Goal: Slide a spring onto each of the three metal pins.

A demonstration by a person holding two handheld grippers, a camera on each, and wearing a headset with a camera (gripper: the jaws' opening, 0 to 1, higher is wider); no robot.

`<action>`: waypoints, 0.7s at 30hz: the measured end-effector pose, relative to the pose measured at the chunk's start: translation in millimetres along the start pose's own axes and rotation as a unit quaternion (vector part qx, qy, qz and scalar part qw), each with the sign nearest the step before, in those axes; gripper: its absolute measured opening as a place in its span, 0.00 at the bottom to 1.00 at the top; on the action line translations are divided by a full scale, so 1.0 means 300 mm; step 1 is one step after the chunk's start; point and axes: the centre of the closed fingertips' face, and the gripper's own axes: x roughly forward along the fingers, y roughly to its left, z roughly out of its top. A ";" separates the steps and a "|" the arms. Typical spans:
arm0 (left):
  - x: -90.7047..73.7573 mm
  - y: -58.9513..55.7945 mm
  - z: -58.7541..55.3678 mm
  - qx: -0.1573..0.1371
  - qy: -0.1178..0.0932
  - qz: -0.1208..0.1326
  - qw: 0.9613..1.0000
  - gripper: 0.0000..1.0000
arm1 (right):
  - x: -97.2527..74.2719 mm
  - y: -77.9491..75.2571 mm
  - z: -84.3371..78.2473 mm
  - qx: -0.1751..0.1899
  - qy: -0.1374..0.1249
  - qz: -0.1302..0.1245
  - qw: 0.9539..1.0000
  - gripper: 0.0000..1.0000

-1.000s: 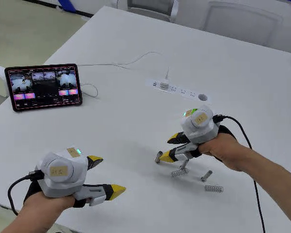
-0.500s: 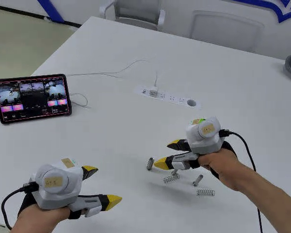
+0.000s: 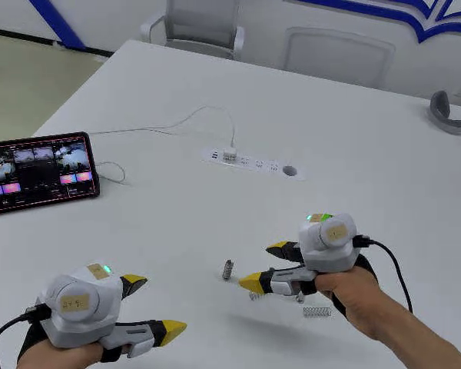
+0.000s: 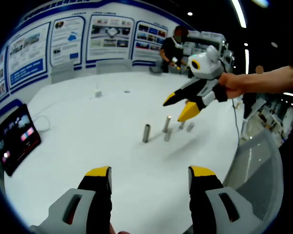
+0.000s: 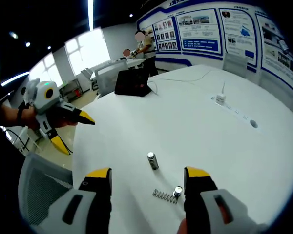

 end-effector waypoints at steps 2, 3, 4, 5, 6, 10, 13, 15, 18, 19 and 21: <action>0.003 -0.002 0.001 0.001 0.000 -0.001 1.000 0.65 | -0.014 0.002 -0.006 0.005 -0.005 -0.003 1.000 0.62; 0.005 -0.003 0.002 0.002 0.001 -0.002 1.000 0.65 | -0.025 0.002 -0.012 0.008 -0.007 -0.006 1.000 0.62; 0.007 -0.002 0.002 0.002 0.001 -0.003 1.000 0.66 | -0.031 0.002 -0.016 0.009 -0.008 -0.009 1.000 0.63; 0.009 -0.002 0.002 0.003 0.001 -0.003 1.000 0.66 | -0.039 0.000 -0.024 0.012 -0.009 -0.012 1.000 0.63; 0.011 -0.003 0.003 0.003 0.001 -0.004 1.000 0.66 | -0.045 0.000 -0.029 0.014 -0.010 -0.014 1.000 0.64; 0.021 -0.006 0.006 0.006 0.002 -0.008 1.000 0.66 | -0.078 0.000 -0.050 0.021 -0.014 -0.026 0.999 0.67; 0.027 -0.008 0.008 0.007 0.003 -0.010 1.000 0.67 | -0.099 0.000 -0.065 0.029 -0.020 -0.033 0.999 0.67; 0.032 -0.009 0.009 0.008 0.004 -0.010 1.000 0.68 | -0.113 -0.001 -0.078 0.033 -0.022 -0.039 0.998 0.68; 0.037 -0.012 0.010 0.008 0.004 -0.012 1.000 0.68 | -0.133 0.004 -0.097 0.040 -0.024 -0.042 0.998 0.69; 0.039 -0.013 0.011 0.008 0.004 -0.012 1.000 0.68 | -0.139 0.009 -0.103 0.045 -0.023 -0.041 0.998 0.70; 0.043 -0.015 0.011 0.008 0.005 -0.014 1.000 0.68 | -0.151 0.007 -0.119 0.049 -0.023 -0.046 0.997 0.73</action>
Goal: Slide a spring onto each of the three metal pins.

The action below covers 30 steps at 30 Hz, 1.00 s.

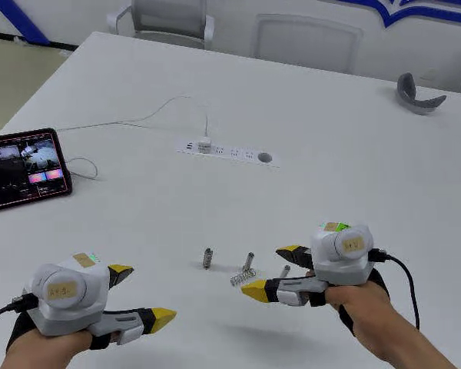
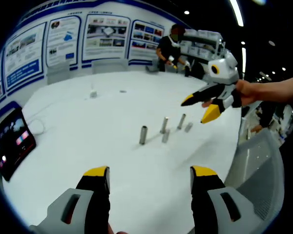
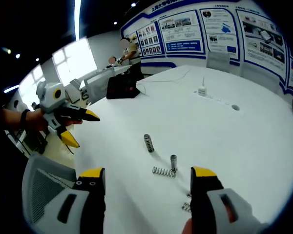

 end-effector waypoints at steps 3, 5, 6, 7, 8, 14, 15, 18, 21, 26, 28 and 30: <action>0.006 -0.003 -0.003 0.001 0.003 -0.003 1.000 0.68 | -0.024 -0.002 -0.013 0.012 -0.007 -0.007 1.000 0.73; 0.009 -0.006 -0.005 0.002 0.005 -0.003 1.000 0.69 | -0.039 -0.006 -0.027 0.019 -0.013 -0.011 1.000 0.73; 0.010 -0.007 -0.005 0.002 0.005 -0.004 1.000 0.69 | -0.045 -0.007 -0.032 0.023 -0.014 -0.012 1.000 0.73; 0.012 -0.008 -0.004 0.002 0.006 -0.004 1.000 0.69 | -0.054 -0.003 -0.039 0.028 -0.017 -0.011 0.999 0.73; 0.013 -0.010 -0.004 0.003 0.006 -0.004 1.000 0.69 | -0.060 -0.001 -0.044 0.031 -0.018 -0.011 0.999 0.73; 0.029 -0.028 0.000 0.008 0.011 -0.012 1.000 0.70 | -0.100 -0.005 -0.094 0.050 -0.024 -0.027 0.998 0.74; 0.030 -0.030 0.001 0.008 0.011 -0.013 1.000 0.70 | -0.105 -0.005 -0.101 0.052 -0.024 -0.028 0.998 0.74; 0.040 -0.038 0.004 0.010 0.013 -0.016 1.000 0.70 | -0.127 -0.008 -0.123 0.064 -0.027 -0.035 0.997 0.75; 0.049 -0.047 0.006 0.011 0.013 -0.019 1.000 0.70 | -0.147 -0.013 -0.147 0.071 -0.027 -0.042 0.996 0.76; 0.061 -0.064 0.011 0.014 0.015 -0.025 0.999 0.70 | -0.178 -0.026 -0.167 0.079 -0.029 -0.050 0.995 0.76; 0.064 -0.069 0.015 0.016 0.014 -0.026 0.999 0.70 | -0.186 -0.033 -0.170 0.081 -0.031 -0.054 0.995 0.76; 0.067 -0.070 0.019 0.015 0.013 -0.027 0.999 0.70 | -0.189 -0.039 -0.174 0.084 -0.031 -0.056 0.994 0.76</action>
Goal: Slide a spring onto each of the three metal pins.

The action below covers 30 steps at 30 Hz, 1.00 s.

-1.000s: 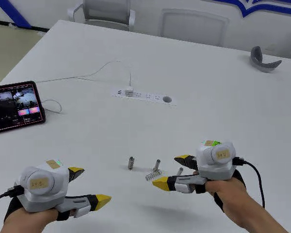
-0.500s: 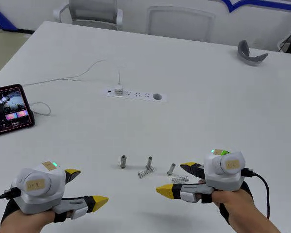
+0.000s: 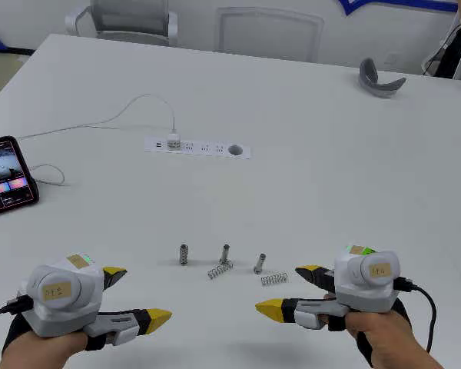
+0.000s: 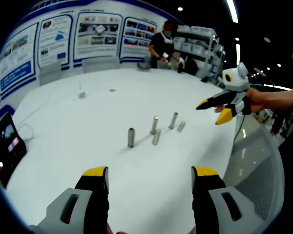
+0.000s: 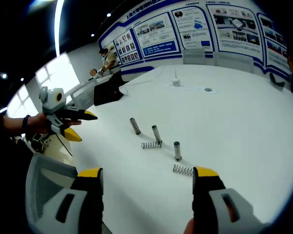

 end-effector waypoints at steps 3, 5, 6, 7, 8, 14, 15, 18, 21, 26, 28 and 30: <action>0.004 -0.004 0.001 0.003 0.001 -0.002 1.000 0.70 | -0.005 -0.005 0.003 0.003 -0.003 -0.004 1.000 0.76; 0.007 -0.011 0.002 0.003 0.001 -0.006 1.000 0.70 | -0.007 -0.008 0.005 0.004 -0.007 -0.007 1.000 0.77; 0.011 -0.015 -0.001 0.005 0.004 -0.007 1.000 0.70 | -0.008 -0.006 0.006 0.005 -0.008 -0.008 1.000 0.77; 0.016 -0.022 -0.004 0.009 0.008 -0.010 1.000 0.70 | -0.010 -0.006 0.004 0.007 -0.008 -0.009 1.000 0.77; 0.018 -0.025 -0.003 0.010 0.009 -0.011 1.000 0.70 | -0.010 -0.007 0.003 0.008 -0.008 -0.009 1.000 0.77; 0.048 -0.056 0.002 0.020 0.017 -0.026 0.999 0.70 | -0.020 -0.003 -0.018 0.011 -0.006 -0.012 1.000 0.77; 0.053 -0.057 0.004 0.022 0.017 -0.028 0.999 0.70 | -0.022 -0.004 -0.021 0.012 -0.006 -0.013 1.000 0.77; 0.074 -0.068 0.012 0.027 0.019 -0.035 0.999 0.69 | -0.033 -0.011 -0.032 0.014 -0.007 -0.018 1.000 0.77; 0.093 -0.086 0.023 0.034 0.022 -0.044 0.998 0.69 | -0.044 -0.012 -0.042 0.020 -0.008 -0.021 1.000 0.77; 0.134 -0.100 0.033 0.041 0.027 -0.054 0.997 0.67 | -0.057 -0.015 -0.062 0.026 -0.009 -0.027 0.999 0.77; 0.150 -0.110 0.039 0.045 0.028 -0.058 0.997 0.67 | -0.062 -0.015 -0.067 0.029 -0.010 -0.029 0.999 0.77; 0.166 -0.118 0.043 0.046 0.029 -0.063 0.997 0.67 | -0.065 -0.013 -0.072 0.030 -0.009 -0.030 0.999 0.77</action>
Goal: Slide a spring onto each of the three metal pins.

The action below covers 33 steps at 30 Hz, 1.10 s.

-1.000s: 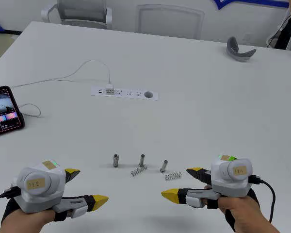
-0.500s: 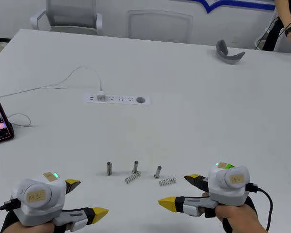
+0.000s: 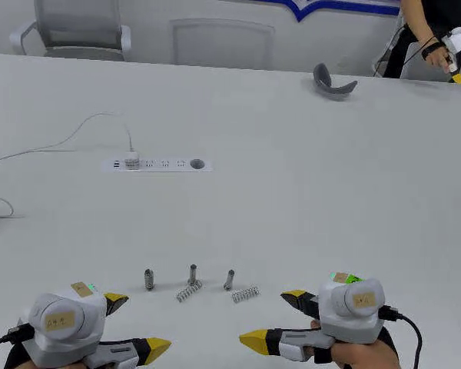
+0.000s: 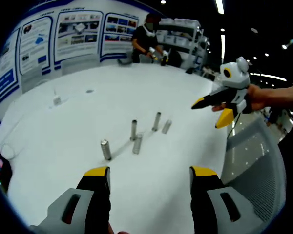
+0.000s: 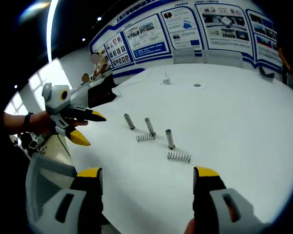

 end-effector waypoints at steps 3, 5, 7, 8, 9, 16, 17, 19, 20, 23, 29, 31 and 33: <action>0.021 -0.010 0.005 0.004 0.003 -0.006 1.000 0.68 | -0.005 0.000 -0.009 0.001 0.002 -0.001 1.000 0.77; 0.040 -0.011 0.005 0.006 0.005 -0.008 1.000 0.67 | -0.008 0.002 -0.009 0.004 0.000 0.001 1.000 0.77; 0.055 -0.016 0.007 0.006 0.006 -0.010 1.000 0.67 | -0.009 0.002 -0.010 0.004 0.000 0.000 1.000 0.77; 0.061 -0.018 0.008 0.006 0.007 -0.010 1.000 0.67 | -0.010 0.004 -0.009 0.003 -0.001 0.001 1.000 0.77; 0.070 -0.018 0.010 0.006 0.006 -0.011 1.000 0.67 | -0.010 0.008 -0.009 0.001 -0.001 0.004 1.000 0.77; 0.126 -0.030 0.001 0.009 0.016 -0.018 1.000 0.65 | -0.012 0.011 -0.027 -0.009 0.007 0.007 1.000 0.77; 0.133 -0.031 0.000 0.009 0.017 -0.019 1.000 0.65 | -0.014 0.012 -0.030 -0.008 0.007 0.007 1.000 0.77; 0.152 -0.034 0.002 0.011 0.020 -0.019 1.000 0.63 | -0.018 0.013 -0.039 -0.004 0.006 0.008 1.000 0.77; 0.158 -0.034 0.003 0.011 0.021 -0.020 1.000 0.63 | -0.020 0.013 -0.042 -0.003 0.007 0.007 1.000 0.77; 0.185 -0.025 0.001 0.014 0.026 -0.019 0.999 0.62 | -0.023 0.012 -0.057 0.000 0.010 0.007 1.000 0.77; 0.236 -0.007 0.002 0.010 0.026 -0.018 0.999 0.58 | -0.034 0.011 -0.065 0.007 0.010 0.007 1.000 0.77; 0.247 -0.004 0.000 0.009 0.028 -0.016 0.999 0.55 | -0.035 0.009 -0.067 0.009 0.009 0.007 1.000 0.77; 0.259 0.000 0.000 0.007 0.028 -0.015 0.999 0.53 | -0.036 0.008 -0.067 0.010 0.009 0.007 1.000 0.77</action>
